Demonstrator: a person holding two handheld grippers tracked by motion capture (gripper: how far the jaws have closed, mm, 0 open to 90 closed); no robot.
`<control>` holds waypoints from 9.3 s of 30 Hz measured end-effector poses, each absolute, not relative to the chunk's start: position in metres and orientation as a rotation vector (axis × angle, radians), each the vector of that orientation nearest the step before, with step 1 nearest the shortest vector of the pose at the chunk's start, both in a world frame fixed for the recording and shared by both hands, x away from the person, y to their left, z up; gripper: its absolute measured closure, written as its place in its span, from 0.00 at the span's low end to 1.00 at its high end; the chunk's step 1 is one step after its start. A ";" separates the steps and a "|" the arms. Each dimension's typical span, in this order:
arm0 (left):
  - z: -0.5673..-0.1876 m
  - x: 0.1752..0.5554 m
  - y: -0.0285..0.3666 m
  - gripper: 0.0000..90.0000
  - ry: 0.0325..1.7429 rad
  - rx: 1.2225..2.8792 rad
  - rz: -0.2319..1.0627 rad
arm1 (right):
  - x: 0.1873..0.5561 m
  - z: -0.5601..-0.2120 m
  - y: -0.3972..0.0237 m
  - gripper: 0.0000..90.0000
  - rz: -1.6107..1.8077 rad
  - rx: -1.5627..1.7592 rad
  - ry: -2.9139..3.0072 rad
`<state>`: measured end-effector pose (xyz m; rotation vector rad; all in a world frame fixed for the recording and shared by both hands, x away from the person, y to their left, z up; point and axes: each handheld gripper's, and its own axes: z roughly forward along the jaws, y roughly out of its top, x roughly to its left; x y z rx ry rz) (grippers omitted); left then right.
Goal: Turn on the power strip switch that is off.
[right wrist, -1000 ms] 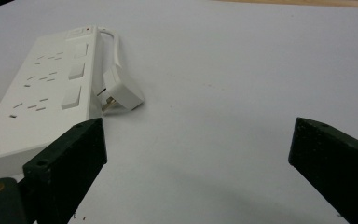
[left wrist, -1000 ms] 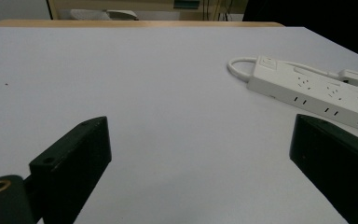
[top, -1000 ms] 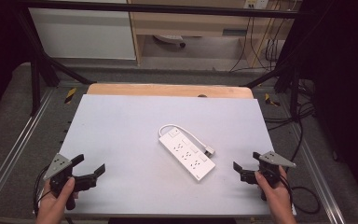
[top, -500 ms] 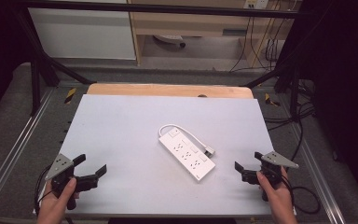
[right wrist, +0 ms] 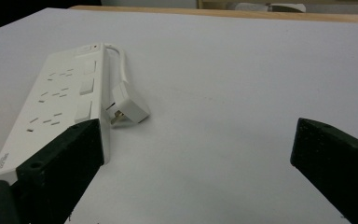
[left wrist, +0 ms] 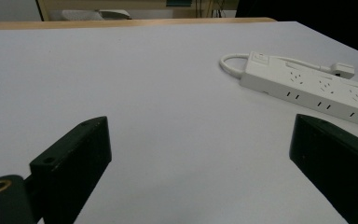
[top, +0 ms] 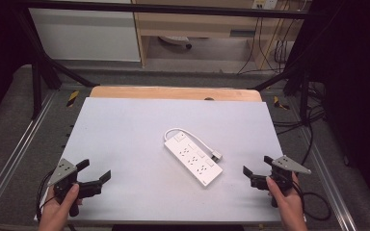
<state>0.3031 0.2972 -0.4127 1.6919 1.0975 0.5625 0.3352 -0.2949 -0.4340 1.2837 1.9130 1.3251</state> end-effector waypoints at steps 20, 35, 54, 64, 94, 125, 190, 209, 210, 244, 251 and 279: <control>-0.414 0.303 0.296 0.06 1.092 1.706 0.562 | 0.331 -0.423 -0.286 0.03 1.374 1.268 1.950; -0.415 0.303 0.295 0.06 1.089 1.723 0.555 | 0.324 -0.407 -0.272 0.04 1.376 1.223 1.981; -0.416 0.304 0.293 0.06 1.092 1.736 0.546 | 0.342 -0.384 -0.256 0.06 1.353 1.186 2.041; -0.417 0.304 0.293 0.06 1.093 1.738 0.544 | 0.348 -0.378 -0.254 0.06 1.364 1.200 2.022; -0.417 0.303 0.292 0.06 1.078 1.754 0.545 | 0.366 -0.354 -0.245 0.03 1.404 1.131 2.023; -0.419 0.304 0.291 0.07 1.076 1.765 0.543 | 0.400 -0.341 -0.231 0.03 1.447 1.140 2.024; -0.419 0.304 0.290 0.07 1.065 1.784 0.554 | 0.447 -0.363 -0.179 0.51 1.398 1.137 2.103; -0.418 0.304 0.291 0.07 1.064 1.781 0.562 | 0.456 -0.386 -0.151 0.90 1.345 1.107 2.141; -0.418 0.304 0.291 0.07 1.064 1.782 0.562 | 0.456 -0.386 -0.151 0.90 1.345 1.107 2.141; -0.418 0.304 0.290 0.07 1.051 1.795 0.564 | 0.460 -0.422 -0.119 1.00 1.239 1.111 2.290; -0.418 0.304 0.290 0.07 1.050 1.795 0.565 | 0.461 -0.425 -0.117 1.00 1.218 1.109 2.302; -0.418 0.304 0.290 0.07 1.050 1.797 0.565 | 0.462 -0.432 -0.109 1.00 1.167 1.114 2.341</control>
